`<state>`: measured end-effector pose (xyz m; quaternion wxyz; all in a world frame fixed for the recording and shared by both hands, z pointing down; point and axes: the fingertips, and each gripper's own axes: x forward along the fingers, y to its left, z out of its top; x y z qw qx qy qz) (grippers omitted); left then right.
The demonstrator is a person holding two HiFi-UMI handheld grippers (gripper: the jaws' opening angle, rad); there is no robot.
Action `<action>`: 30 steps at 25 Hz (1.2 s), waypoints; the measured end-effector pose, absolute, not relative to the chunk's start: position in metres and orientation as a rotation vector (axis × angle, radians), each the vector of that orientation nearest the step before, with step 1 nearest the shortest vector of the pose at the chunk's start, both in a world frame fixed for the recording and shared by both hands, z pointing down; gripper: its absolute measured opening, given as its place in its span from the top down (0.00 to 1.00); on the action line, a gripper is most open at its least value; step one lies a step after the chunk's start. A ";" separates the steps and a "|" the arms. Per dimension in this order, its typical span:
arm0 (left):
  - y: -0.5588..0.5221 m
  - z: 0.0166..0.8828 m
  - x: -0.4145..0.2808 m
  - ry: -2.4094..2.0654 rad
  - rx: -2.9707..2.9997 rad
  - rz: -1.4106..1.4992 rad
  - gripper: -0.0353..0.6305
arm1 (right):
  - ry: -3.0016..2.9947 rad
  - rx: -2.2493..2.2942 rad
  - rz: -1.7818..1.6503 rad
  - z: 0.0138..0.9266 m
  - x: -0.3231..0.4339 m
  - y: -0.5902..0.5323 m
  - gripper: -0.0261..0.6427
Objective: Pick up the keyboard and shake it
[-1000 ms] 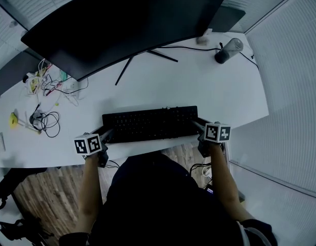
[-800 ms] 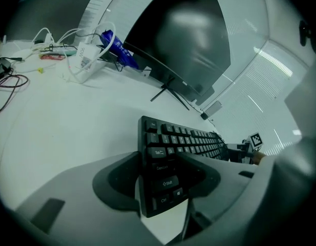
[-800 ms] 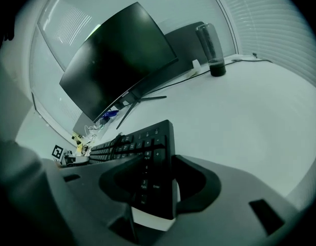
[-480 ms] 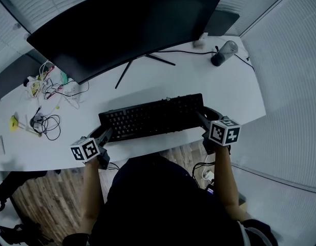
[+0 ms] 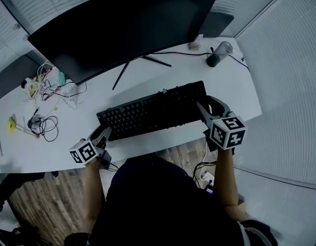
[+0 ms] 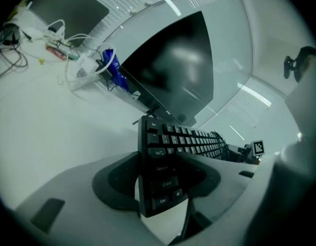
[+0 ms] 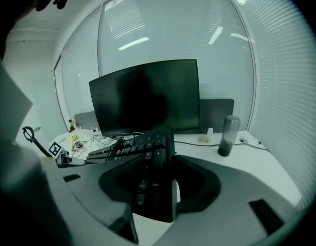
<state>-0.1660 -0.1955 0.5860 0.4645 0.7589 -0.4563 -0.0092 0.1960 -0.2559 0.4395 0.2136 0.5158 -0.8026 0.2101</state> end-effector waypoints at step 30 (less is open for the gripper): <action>-0.208 0.538 -0.167 -1.260 1.894 -0.117 0.62 | -2.361 1.530 0.591 0.433 0.215 -0.258 0.66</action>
